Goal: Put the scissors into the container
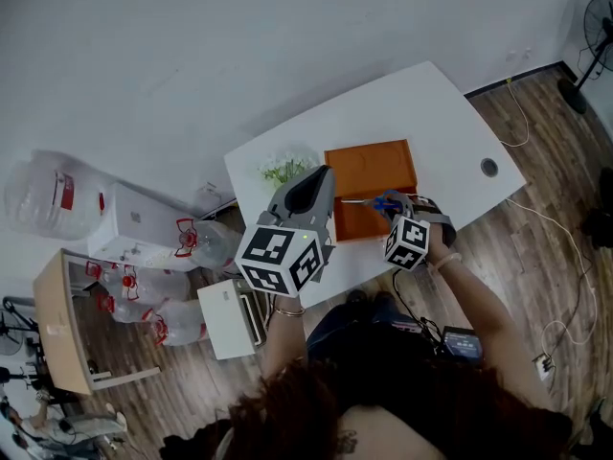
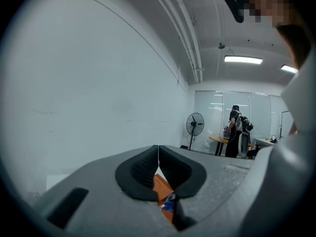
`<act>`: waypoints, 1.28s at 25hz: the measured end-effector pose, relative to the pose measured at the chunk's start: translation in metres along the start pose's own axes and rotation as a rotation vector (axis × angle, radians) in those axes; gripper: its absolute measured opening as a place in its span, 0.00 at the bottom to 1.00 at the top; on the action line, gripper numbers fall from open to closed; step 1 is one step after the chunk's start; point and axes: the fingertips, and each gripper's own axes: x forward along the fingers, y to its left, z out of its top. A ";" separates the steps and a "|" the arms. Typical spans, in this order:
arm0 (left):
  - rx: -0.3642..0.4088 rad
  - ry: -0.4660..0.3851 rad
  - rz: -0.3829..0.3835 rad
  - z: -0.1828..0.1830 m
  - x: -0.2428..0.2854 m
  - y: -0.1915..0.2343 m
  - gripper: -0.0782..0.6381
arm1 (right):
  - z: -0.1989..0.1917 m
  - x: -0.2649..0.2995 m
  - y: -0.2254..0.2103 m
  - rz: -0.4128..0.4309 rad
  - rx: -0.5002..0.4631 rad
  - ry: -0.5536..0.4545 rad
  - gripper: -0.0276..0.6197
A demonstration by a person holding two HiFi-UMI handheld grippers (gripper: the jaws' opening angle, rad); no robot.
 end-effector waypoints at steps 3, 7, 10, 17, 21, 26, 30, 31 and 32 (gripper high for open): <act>0.001 0.005 -0.007 -0.002 0.002 -0.001 0.13 | -0.006 0.008 0.007 0.026 -0.023 0.023 0.16; -0.002 0.010 -0.012 -0.004 0.003 0.002 0.13 | -0.009 0.020 0.012 0.061 -0.043 0.049 0.16; -0.008 0.012 -0.014 -0.005 0.003 0.005 0.13 | -0.012 0.030 0.016 0.082 -0.054 0.076 0.16; -0.026 0.020 -0.010 -0.013 0.001 0.009 0.13 | -0.018 0.044 0.028 0.136 -0.076 0.123 0.16; -0.036 0.021 -0.003 -0.015 -0.001 0.011 0.13 | -0.019 0.048 0.034 0.170 -0.080 0.150 0.16; -0.041 0.022 0.001 -0.018 -0.002 0.013 0.13 | -0.022 0.056 0.040 0.197 -0.083 0.184 0.16; -0.044 0.023 0.006 -0.018 -0.005 0.017 0.13 | -0.023 0.062 0.042 0.218 -0.081 0.209 0.16; -0.045 0.023 0.007 -0.018 -0.006 0.018 0.13 | -0.023 0.063 0.042 0.222 -0.081 0.213 0.16; -0.046 0.023 0.009 -0.018 -0.006 0.019 0.13 | -0.023 0.064 0.043 0.226 -0.080 0.216 0.16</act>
